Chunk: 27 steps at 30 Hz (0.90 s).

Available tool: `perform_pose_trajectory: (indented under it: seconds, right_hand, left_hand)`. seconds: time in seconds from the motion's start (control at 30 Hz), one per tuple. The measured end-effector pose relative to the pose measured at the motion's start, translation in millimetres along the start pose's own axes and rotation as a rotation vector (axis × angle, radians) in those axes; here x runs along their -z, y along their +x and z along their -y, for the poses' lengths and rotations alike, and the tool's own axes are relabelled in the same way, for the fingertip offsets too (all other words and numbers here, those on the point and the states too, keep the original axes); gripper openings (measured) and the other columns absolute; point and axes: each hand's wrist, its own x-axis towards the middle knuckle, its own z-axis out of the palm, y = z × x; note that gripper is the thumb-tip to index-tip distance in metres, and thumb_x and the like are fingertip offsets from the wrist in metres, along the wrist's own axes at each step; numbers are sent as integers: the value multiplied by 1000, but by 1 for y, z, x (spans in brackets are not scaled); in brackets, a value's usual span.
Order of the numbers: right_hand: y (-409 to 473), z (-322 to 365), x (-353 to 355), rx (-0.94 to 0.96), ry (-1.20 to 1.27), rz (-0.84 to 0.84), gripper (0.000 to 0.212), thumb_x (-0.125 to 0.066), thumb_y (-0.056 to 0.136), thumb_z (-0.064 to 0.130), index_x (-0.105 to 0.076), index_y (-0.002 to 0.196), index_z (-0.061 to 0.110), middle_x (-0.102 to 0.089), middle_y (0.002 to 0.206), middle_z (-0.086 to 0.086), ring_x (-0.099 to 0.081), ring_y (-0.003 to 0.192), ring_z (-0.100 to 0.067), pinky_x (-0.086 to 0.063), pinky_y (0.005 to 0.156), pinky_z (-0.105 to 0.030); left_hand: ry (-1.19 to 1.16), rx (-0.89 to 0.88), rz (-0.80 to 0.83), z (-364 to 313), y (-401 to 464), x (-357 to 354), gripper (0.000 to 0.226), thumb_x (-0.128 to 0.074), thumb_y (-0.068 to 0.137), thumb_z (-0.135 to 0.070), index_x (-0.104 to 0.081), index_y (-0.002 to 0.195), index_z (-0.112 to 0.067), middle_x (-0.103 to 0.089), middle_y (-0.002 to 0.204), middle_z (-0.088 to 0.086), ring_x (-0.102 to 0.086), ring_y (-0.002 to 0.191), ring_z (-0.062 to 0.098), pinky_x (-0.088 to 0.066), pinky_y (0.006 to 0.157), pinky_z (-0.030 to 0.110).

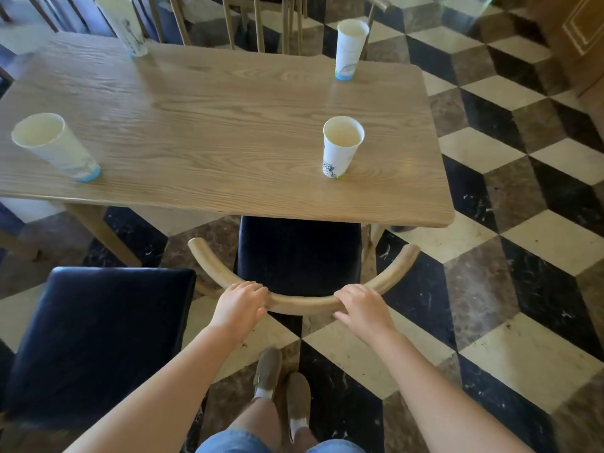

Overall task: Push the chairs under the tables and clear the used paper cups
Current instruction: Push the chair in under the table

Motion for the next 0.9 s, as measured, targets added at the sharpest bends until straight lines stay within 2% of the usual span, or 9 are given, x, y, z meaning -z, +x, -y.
perform_pose_trajectory:
  seconds: [0.07, 0.13, 0.3, 0.4, 0.5, 0.67, 0.8, 0.9]
  right_hand:
    - [-2, 5, 0, -9, -21, 9, 44, -65, 86, 35, -54, 124, 18, -61, 119, -1, -51, 114, -17, -42, 101, -34]
    - [-5, 14, 1, 6, -56, -6, 48, -61, 88, 37, -47, 131, 20, -57, 125, -2, -47, 119, -19, -40, 104, -39]
    - [-10, 61, 10, 143, -54, -104, 37, -53, 91, 40, -53, 122, 20, -61, 114, 0, -54, 106, -19, -42, 95, -37]
    - [-14, 100, 13, 227, -67, -128, 35, -50, 91, 43, -57, 115, 19, -63, 107, 0, -56, 99, -21, -45, 89, -36]
    - [-22, 139, 14, 322, -87, -158, 35, -51, 91, 44, -59, 112, 18, -65, 108, -2, -57, 100, -21, -47, 87, -38]
    - [-39, 196, 10, 425, -104, -162, 31, -50, 92, 41, -60, 110, 17, -65, 109, -4, -57, 103, -22, -45, 90, -38]
    - [-57, 245, 0, 443, -101, -151, 35, -48, 93, 40, -58, 117, 16, -63, 114, -6, -56, 107, -24, -45, 92, -38]
    - [-76, 288, -16, 415, -97, -157, 36, -48, 93, 40, -56, 118, 16, -62, 115, -6, -55, 108, -24, -44, 92, -38]
  left_hand:
    - [31, 33, 37, -4, -7, 0, 45, -61, 87, -28, -48, 129, -19, -50, 138, 3, -39, 131, 19, -31, 109, 37]
    - [21, 70, 9, -10, -18, 3, 49, -59, 89, -31, -43, 133, -21, -44, 142, 3, -34, 134, 20, -31, 110, 39]
    - [7, 98, -175, -19, -61, 20, 29, -50, 93, -33, -57, 119, -22, -61, 124, -1, -55, 114, 17, -45, 97, 36]
    - [56, 156, -224, -15, -90, 34, 28, -44, 93, -35, -60, 109, -19, -65, 109, 0, -59, 100, 19, -46, 87, 33]
    - [64, 196, -279, -3, -124, 45, 31, -43, 94, -37, -61, 109, -16, -66, 105, 1, -60, 96, 20, -47, 85, 35]
    - [-7, 259, -397, 21, -188, 58, 28, -60, 88, -31, -66, 103, -8, -70, 96, 10, -65, 88, 27, -52, 79, 39]
    - [1, 296, -420, 50, -243, 57, 29, -59, 88, -32, -64, 110, -14, -69, 101, 5, -64, 91, 22, -51, 81, 38]
    - [38, 318, -407, 76, -289, 51, 30, -64, 84, -33, -65, 108, -14, -71, 97, 4, -65, 89, 22, -53, 79, 37]
